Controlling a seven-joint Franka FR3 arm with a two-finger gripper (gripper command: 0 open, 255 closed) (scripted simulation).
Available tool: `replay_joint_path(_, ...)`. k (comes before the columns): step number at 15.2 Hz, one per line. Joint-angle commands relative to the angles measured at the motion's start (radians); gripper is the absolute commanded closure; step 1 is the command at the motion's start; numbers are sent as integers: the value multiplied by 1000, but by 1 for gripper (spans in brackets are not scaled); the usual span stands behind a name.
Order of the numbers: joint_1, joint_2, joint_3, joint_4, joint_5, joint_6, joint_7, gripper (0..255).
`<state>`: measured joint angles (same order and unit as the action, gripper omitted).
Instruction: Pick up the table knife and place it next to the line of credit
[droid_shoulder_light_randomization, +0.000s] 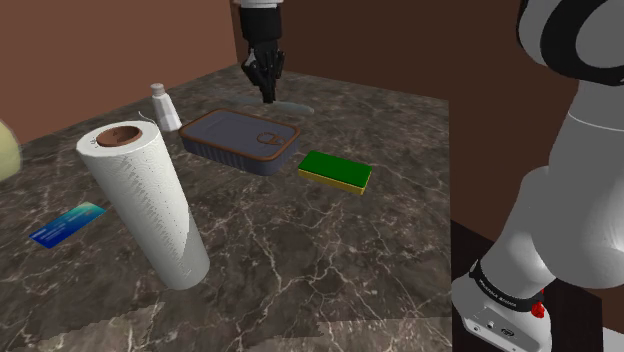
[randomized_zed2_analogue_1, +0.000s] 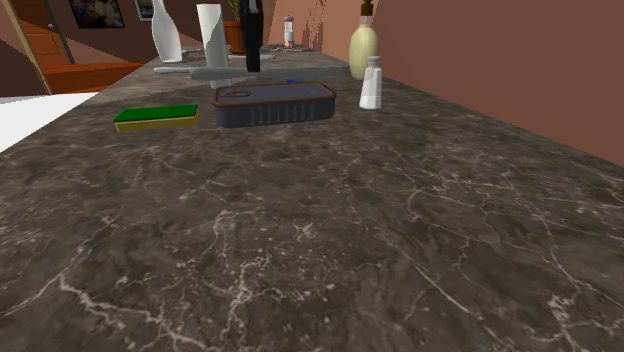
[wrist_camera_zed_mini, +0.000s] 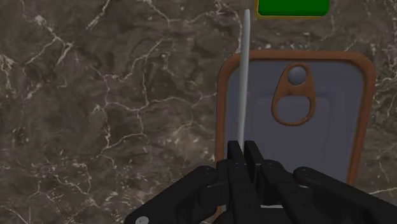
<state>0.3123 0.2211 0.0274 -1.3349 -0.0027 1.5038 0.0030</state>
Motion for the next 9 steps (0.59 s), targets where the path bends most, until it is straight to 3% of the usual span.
replay_joint_path(1,26,0,16,1,-1,-1,43,255)
replay_joint_path(9,139,25,84,25,-10,0,223,255)
